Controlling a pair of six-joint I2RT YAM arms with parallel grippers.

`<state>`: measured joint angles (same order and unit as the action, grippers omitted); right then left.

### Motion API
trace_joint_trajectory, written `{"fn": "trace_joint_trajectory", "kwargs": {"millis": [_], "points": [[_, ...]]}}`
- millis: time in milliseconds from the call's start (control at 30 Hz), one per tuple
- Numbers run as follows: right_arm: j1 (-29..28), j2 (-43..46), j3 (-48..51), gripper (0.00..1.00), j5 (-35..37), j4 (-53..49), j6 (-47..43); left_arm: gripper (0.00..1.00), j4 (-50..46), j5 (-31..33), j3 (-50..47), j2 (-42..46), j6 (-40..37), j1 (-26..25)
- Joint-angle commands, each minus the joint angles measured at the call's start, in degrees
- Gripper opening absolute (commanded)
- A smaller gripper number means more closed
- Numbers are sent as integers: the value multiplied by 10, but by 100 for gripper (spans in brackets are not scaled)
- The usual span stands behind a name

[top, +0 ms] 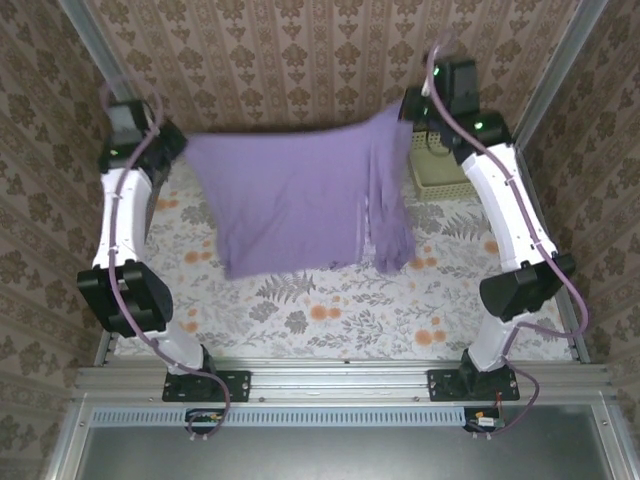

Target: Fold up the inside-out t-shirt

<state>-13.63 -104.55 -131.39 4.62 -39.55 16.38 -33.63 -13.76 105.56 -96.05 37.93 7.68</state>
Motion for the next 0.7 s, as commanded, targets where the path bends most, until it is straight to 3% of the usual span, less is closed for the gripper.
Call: {"fn": "trace_joint_trajectory", "kwargs": {"millis": [0, 100, 200, 300, 400, 500, 667], "points": [[6, -28, -181, 0, 29, -12, -34, 0, 16, -15, 138, 22, -11, 31], [5, -50, -273, 0, 11, -10, -40, 0, 36, -17, 182, 47, -18, 55], [4, -28, -258, 0, -14, 14, -44, 0, 48, -16, 154, 96, -28, 75], [1, 1, -202, 0, -28, 9, -46, 0, 72, -17, 56, 159, -42, 83], [-9, 54, -62, 0, -58, 26, -57, 0, 92, -16, -81, 231, -50, 84], [-26, 130, 149, 0, -70, 70, -57, 0, 118, -14, -252, 314, -30, 85], [-33, 287, 521, 0, -93, 168, 11, 0, 135, -77, -525, 433, 13, 78]]}}
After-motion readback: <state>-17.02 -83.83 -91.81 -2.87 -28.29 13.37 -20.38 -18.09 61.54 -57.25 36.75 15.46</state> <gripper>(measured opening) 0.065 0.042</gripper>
